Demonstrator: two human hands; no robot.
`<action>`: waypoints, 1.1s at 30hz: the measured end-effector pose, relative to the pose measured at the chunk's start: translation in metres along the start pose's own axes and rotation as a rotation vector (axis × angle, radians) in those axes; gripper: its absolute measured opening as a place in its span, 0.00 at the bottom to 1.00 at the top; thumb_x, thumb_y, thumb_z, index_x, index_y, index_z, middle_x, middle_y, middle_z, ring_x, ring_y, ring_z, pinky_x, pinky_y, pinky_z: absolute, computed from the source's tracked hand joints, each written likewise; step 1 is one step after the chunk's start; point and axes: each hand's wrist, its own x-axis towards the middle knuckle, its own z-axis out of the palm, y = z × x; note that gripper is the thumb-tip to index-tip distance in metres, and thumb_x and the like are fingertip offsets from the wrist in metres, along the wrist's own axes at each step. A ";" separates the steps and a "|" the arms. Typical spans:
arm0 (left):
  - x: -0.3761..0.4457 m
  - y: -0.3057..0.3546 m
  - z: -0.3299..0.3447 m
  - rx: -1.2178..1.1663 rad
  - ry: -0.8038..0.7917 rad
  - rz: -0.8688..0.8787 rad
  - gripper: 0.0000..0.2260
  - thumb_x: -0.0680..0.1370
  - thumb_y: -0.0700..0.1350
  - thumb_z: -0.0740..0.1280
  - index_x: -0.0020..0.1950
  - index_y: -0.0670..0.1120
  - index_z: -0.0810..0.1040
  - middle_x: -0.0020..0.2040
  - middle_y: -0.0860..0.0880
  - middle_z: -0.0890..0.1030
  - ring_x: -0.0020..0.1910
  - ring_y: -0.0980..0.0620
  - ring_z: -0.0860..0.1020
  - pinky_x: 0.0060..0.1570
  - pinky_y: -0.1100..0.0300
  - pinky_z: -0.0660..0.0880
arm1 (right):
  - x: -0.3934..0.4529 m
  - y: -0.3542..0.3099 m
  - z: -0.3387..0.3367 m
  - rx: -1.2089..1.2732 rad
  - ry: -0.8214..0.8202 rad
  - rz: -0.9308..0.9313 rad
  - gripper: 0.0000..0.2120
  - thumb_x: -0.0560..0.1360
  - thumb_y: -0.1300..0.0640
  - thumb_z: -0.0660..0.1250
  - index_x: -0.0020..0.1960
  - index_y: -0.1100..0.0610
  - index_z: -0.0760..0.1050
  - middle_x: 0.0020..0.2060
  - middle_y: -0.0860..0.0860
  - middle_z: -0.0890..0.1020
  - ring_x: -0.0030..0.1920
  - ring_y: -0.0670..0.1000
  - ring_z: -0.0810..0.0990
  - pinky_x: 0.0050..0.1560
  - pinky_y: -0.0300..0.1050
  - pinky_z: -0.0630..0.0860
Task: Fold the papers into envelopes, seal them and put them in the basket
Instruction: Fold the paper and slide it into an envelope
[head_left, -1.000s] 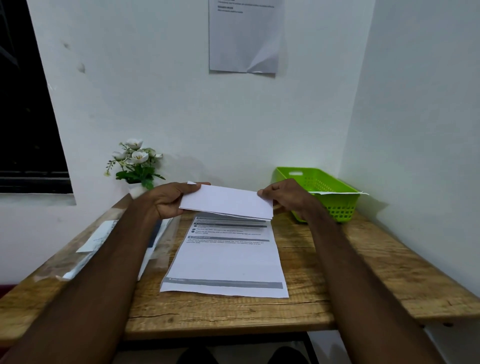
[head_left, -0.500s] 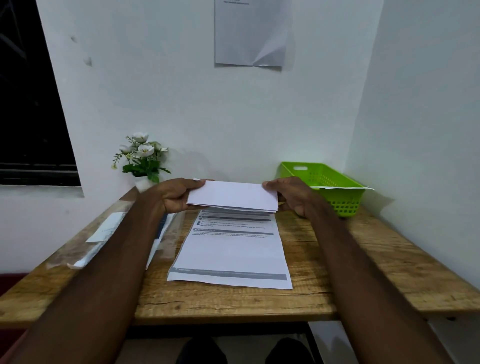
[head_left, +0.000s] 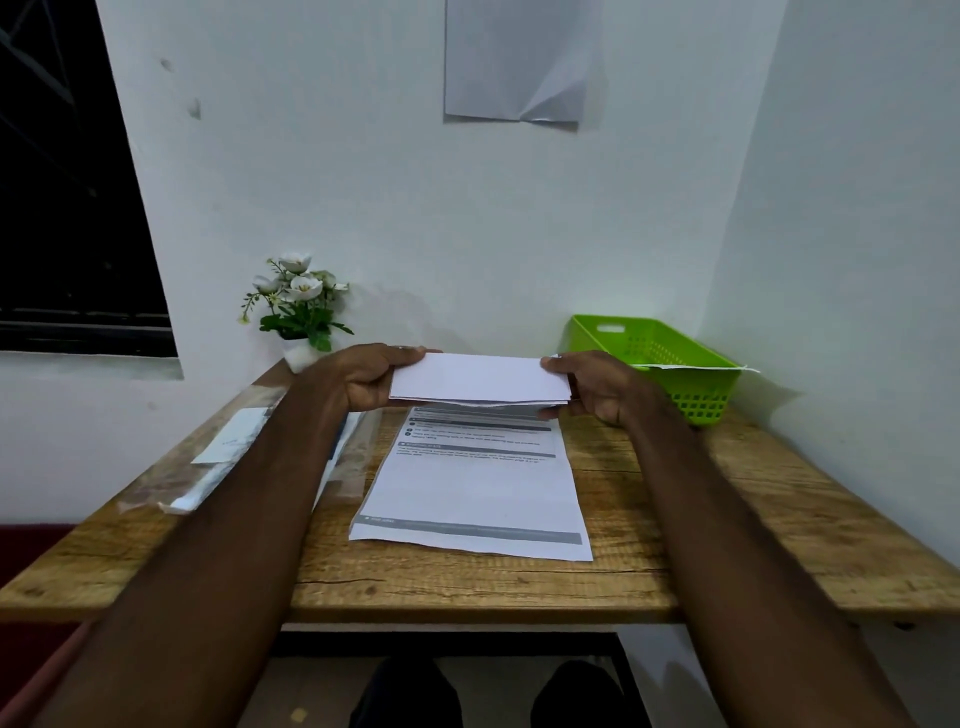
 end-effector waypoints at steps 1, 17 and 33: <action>0.000 0.000 0.000 0.004 -0.001 -0.006 0.11 0.86 0.42 0.60 0.60 0.41 0.80 0.48 0.41 0.87 0.42 0.46 0.87 0.36 0.52 0.84 | -0.001 0.000 -0.001 -0.006 -0.014 0.016 0.12 0.82 0.60 0.65 0.63 0.66 0.76 0.52 0.60 0.83 0.48 0.57 0.84 0.37 0.55 0.85; 0.008 -0.009 -0.010 0.676 0.257 -0.024 0.20 0.71 0.48 0.81 0.56 0.37 0.82 0.41 0.43 0.85 0.31 0.52 0.81 0.26 0.63 0.77 | -0.007 0.005 -0.007 -0.541 0.166 0.099 0.08 0.78 0.60 0.72 0.45 0.64 0.78 0.29 0.56 0.77 0.25 0.51 0.75 0.25 0.41 0.76; 0.012 -0.016 -0.002 1.290 0.386 0.050 0.21 0.67 0.57 0.82 0.39 0.42 0.79 0.30 0.49 0.75 0.29 0.54 0.74 0.29 0.62 0.69 | -0.013 0.007 0.034 -1.289 0.393 -0.218 0.20 0.68 0.49 0.76 0.56 0.57 0.79 0.52 0.56 0.82 0.55 0.59 0.82 0.44 0.44 0.72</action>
